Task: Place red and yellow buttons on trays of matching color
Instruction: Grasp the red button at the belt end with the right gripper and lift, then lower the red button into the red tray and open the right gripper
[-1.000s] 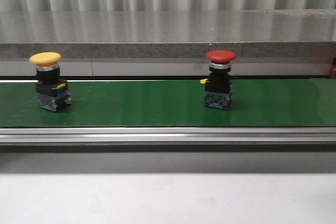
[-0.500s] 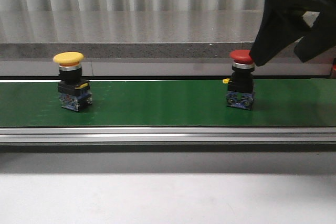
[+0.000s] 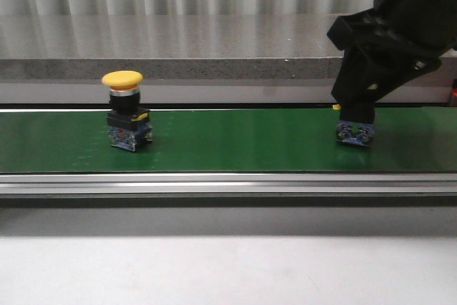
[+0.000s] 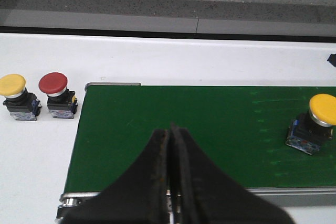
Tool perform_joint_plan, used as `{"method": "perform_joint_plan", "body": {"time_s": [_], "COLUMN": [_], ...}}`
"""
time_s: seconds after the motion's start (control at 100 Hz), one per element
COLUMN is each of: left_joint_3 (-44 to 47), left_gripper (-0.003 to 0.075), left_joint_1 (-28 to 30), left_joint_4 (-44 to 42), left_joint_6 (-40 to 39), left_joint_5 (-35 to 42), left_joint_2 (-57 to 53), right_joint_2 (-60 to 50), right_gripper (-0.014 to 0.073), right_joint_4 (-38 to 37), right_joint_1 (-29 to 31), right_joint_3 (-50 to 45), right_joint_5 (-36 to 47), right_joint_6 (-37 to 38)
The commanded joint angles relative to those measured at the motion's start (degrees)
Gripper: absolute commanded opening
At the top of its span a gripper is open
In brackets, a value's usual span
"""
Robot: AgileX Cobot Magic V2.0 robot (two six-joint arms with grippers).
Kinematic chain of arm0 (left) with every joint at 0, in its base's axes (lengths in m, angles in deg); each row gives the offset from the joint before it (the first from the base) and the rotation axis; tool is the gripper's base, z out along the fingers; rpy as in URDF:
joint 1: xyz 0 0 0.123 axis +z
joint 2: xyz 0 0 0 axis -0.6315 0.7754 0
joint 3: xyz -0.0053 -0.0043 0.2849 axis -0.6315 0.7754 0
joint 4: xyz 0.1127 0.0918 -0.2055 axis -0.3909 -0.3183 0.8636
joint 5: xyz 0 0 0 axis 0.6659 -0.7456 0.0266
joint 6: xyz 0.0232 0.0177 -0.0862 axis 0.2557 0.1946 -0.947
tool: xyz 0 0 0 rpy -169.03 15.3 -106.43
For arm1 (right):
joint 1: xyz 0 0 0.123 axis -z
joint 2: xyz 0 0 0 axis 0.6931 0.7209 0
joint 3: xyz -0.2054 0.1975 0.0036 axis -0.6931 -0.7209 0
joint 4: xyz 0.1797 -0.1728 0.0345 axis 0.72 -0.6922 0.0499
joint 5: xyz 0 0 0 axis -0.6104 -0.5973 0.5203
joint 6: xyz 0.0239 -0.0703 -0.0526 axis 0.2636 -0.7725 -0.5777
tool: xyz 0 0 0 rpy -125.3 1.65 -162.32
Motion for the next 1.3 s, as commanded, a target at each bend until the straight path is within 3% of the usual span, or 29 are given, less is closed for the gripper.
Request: {"method": "perform_joint_plan", "body": {"time_s": [0.0,0.06,0.25,0.5,0.69,0.91,1.29], "left_joint_3": [-1.4,-1.4,-1.4,-1.4,-1.4,-1.4,-1.4], "left_gripper": [-0.0020,-0.0020,-0.0020,-0.0020,-0.0020,-0.0020,-0.0020], "left_joint_1": [-0.4,-0.4,-0.4,-0.4,-0.4,-0.4,-0.4], "left_joint_4": [0.4,0.4,0.4,0.4,0.4,0.4,0.4], "left_joint_6": [-0.1,-0.1,-0.1,-0.1,-0.1,-0.1,-0.1], "left_joint_5": [4.3,4.3,4.3,4.3,4.3,4.3,4.2], "left_joint_2": [-0.1,-0.1,-0.1,-0.1,-0.1,-0.1,-0.1], "right_joint_2": [-2.1,-2.1,-2.1,1.0,8.5,17.1,24.7], "right_gripper": [0.0131,0.0095,0.0096,0.0096,0.0096,0.0096,0.0096], "right_joint_4": [1.1,1.0,0.2,-0.2,-0.2,-0.2,-0.4], "right_joint_1": [0.2,1.2,8.9,25.9,34.3,37.8,37.8], "right_joint_3": [3.2,5.5,14.5,22.7,27.9,31.2,32.3], "right_joint_5": [-0.4,-3.7,-9.8,-5.6,-2.0,0.1,8.5], "right_joint_6": [-0.9,-0.9,-0.9,-0.9,-0.9,-0.9,-0.9]}}
